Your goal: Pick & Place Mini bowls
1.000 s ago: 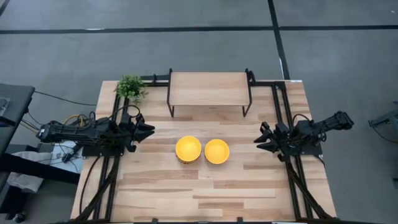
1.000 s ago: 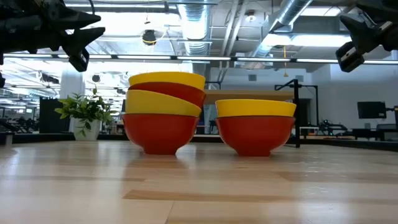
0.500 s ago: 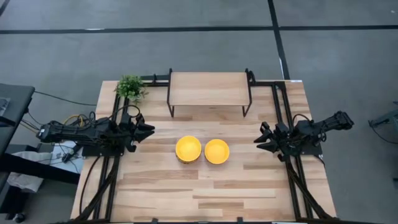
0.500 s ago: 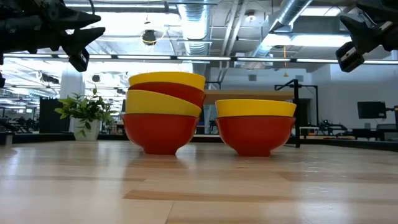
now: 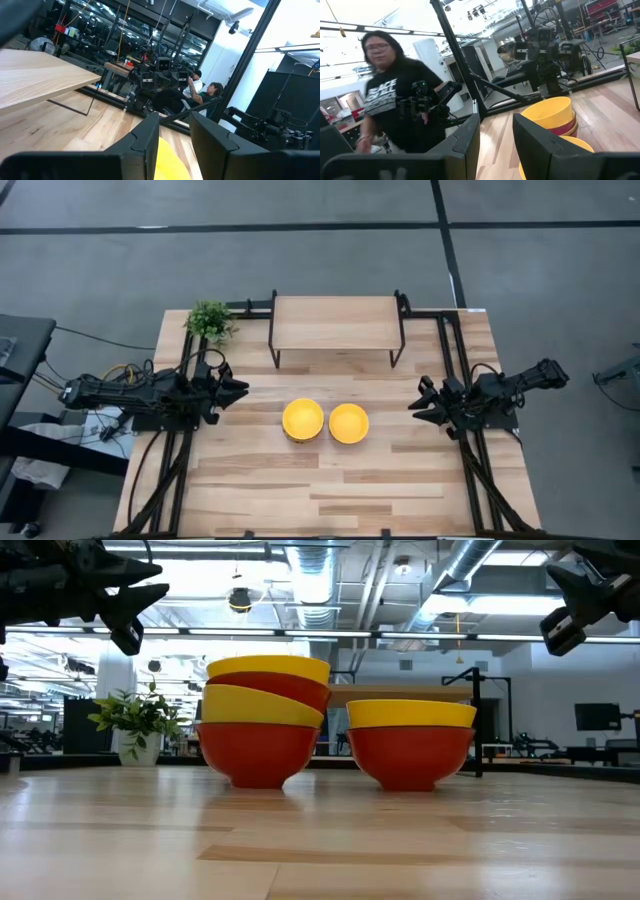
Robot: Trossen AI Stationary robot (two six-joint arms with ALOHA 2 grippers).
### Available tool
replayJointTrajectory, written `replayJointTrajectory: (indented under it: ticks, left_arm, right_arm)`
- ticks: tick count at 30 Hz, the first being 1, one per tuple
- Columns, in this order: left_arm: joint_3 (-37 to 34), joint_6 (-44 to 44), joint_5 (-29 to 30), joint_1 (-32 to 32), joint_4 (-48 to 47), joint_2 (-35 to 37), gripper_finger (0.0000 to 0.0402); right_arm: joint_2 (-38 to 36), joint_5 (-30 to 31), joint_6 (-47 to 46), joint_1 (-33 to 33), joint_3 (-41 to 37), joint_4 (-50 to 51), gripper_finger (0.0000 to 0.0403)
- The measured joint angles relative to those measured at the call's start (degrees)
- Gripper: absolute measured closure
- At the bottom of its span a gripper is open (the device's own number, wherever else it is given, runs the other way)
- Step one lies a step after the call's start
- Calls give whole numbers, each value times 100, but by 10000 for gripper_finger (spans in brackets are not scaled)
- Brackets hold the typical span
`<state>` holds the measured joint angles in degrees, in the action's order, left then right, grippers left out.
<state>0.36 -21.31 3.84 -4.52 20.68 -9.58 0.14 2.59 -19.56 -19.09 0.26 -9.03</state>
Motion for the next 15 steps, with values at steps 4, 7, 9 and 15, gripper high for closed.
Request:
replayJointTrajectory:
  ticks: [4, 7, 9, 15]
  left_arm:
    - [0, 0, 0, 1, -2, -1, 293]
    - [0, -1, 0, 1, 0, 0, 293]
    - [-2, -16, 0, 1, 0, 0, 293]
    - [0, -386, 0, 0, 35, 0, 293]
  right_arm:
    - [0, 0, -1, 0, 0, 0, 296]
    - [0, 0, -1, 0, 1, -1, 296]
    - [0, 0, 0, 0, 1, 0, 296]
    - [0, 0, -1, 0, -1, 0, 296]
